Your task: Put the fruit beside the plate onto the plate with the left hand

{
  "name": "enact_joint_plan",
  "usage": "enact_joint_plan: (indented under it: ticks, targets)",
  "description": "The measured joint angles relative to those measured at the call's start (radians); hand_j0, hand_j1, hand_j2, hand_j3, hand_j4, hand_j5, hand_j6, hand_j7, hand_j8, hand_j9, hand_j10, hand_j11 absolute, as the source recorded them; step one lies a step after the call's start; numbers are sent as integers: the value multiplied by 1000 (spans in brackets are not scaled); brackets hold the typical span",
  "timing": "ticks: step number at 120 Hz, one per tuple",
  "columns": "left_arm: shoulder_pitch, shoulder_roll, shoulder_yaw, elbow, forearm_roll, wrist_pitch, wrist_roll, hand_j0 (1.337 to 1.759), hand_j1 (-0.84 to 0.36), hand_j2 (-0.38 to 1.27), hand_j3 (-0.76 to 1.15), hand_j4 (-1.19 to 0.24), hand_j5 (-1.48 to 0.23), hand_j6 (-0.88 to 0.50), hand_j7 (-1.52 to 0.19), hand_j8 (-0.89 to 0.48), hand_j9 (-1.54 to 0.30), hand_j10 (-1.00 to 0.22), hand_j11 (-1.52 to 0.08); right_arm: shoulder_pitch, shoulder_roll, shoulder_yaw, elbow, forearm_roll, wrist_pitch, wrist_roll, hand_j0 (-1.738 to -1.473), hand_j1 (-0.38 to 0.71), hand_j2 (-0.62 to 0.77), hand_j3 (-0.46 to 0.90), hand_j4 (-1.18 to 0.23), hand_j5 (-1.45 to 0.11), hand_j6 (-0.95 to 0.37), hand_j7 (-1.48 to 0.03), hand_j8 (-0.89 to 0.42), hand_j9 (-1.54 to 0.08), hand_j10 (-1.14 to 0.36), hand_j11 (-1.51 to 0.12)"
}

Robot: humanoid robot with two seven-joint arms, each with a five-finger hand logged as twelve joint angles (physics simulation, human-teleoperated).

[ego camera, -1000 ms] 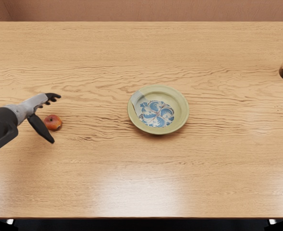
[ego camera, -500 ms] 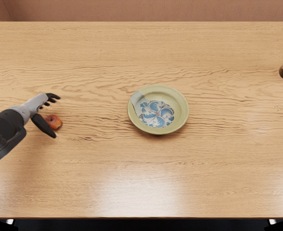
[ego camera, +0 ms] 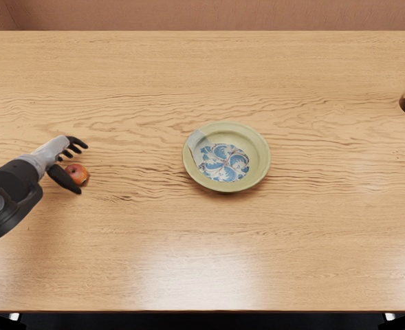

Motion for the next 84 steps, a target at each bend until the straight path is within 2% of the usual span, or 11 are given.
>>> enact_joint_plan:
  ticks: [62, 65, 67, 70, 84]
  targets:
    - [2, -32, 1, -5, 0, 1, 0, 1658, -139, 89, 8, -413, -533, -414, -533, -414, -533, -412, -531, 0, 0, 0, -1, 0, 0, 0, -1658, -349, 0, 0, 0, 0, 0, 0, 0, 0, 0, 0]
    - [3, -30, 1, -5, 0, 1, 0, 1657, -143, 92, 9, -415, -539, -416, -540, -416, -540, -441, -486, 0, 0, 0, -1, 0, 0, 0, -1658, -349, 0, 0, 0, 0, 0, 0, 0, 0, 0, 0]
    - [3, -28, 1, -6, -1, 0, -2, 1657, -146, 91, 8, -415, -546, -415, -547, -414, -549, -509, -335, 0, 0, 0, -1, 0, 0, 0, -1658, -349, 0, 0, 0, 0, 0, 0, 0, 0, 0, 0]
    - [3, -25, 1, -6, -1, 0, -3, 1657, -150, 92, 7, -417, -551, -416, -553, -415, -556, -532, -301, 0, 0, 0, -1, 0, 0, 0, -1658, -349, 0, 0, 0, 0, 0, 0, 0, 0, 0, 0]
    - [4, -15, 1, -6, 0, 2, -1, 1657, -162, 92, 4, -429, -562, -429, -563, -428, -565, -494, -412, 0, 0, 0, -1, 0, 0, 0, -1658, -349, 0, 0, 0, 0, 0, 0, 0, 0, 0, 0]
